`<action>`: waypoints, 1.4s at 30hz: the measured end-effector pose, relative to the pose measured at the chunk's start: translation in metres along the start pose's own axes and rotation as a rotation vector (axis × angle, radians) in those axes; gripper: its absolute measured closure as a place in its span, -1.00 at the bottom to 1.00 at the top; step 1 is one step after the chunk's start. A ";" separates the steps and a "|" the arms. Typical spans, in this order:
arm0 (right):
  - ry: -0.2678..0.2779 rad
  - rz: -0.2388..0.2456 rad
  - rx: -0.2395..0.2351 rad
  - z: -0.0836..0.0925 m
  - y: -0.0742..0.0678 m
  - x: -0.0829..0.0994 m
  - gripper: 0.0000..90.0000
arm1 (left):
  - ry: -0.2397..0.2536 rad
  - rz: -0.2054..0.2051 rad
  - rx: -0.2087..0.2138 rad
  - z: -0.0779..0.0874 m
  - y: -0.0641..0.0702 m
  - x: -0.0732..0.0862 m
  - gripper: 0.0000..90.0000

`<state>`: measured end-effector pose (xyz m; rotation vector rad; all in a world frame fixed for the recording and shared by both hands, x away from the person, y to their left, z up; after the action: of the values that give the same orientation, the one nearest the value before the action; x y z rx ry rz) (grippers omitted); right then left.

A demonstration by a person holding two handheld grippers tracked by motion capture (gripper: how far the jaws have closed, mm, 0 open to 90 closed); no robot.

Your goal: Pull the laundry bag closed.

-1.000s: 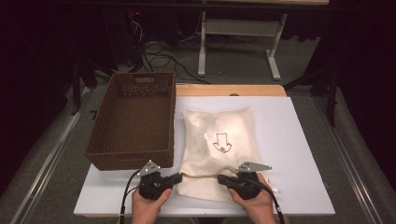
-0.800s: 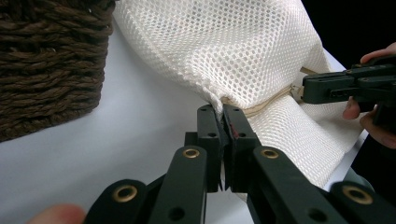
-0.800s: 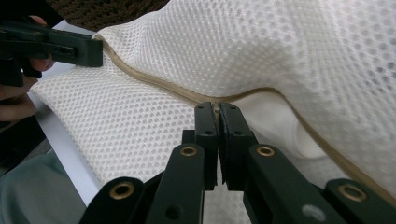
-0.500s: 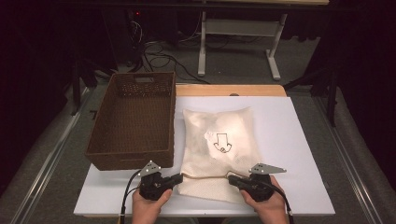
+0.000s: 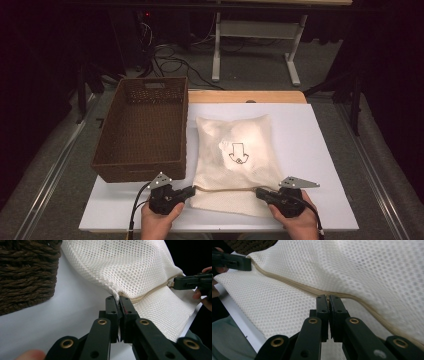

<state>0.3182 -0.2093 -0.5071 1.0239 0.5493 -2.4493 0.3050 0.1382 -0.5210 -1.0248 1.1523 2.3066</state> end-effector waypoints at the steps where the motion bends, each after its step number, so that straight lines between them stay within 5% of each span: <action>1: 0.000 -0.012 0.007 0.003 0.005 0.001 0.95 | 0.001 0.001 0.000 0.000 0.000 0.000 0.92; 24: 0.040 -0.132 0.116 0.040 0.068 0.017 0.95 | 0.008 0.016 0.028 0.001 -0.003 0.000 0.93; 33: 0.045 -0.141 0.102 0.042 0.069 0.018 0.94 | 0.006 -0.001 0.019 0.002 -0.004 0.001 0.89; 34: 0.056 -0.127 0.091 0.043 0.069 0.018 0.84 | 0.018 -0.020 0.040 0.005 -0.002 0.001 0.80; 35: 0.076 -0.138 0.068 0.044 0.069 0.017 0.33 | 0.018 -0.020 0.040 0.005 -0.002 0.001 0.43; 36: 0.076 -0.138 0.068 0.044 0.069 0.017 0.33 | 0.022 -0.028 0.055 0.007 0.000 -0.001 0.43; 38: 0.113 -0.099 0.094 0.044 0.070 0.013 -0.33 | 0.029 -0.053 0.058 0.011 0.006 -0.004 -0.04; 42: 0.135 -0.077 0.136 0.044 0.068 0.009 -0.67 | 0.061 -0.094 0.028 0.019 0.012 -0.009 -0.69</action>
<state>0.3228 -0.2905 -0.4981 1.2520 0.4782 -2.5267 0.2951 0.1459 -0.5001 -1.1220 1.1309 2.1949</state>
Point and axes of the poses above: each handheld gripper's, and its own axes: z roughly backward along the jaws, x roughly out of its underside, y roughly to its right, the point moved 2 cm from there along -z, roughly forward along the jaws, and after that the axes turned 9 degrees about x, right-handed, at the moved point
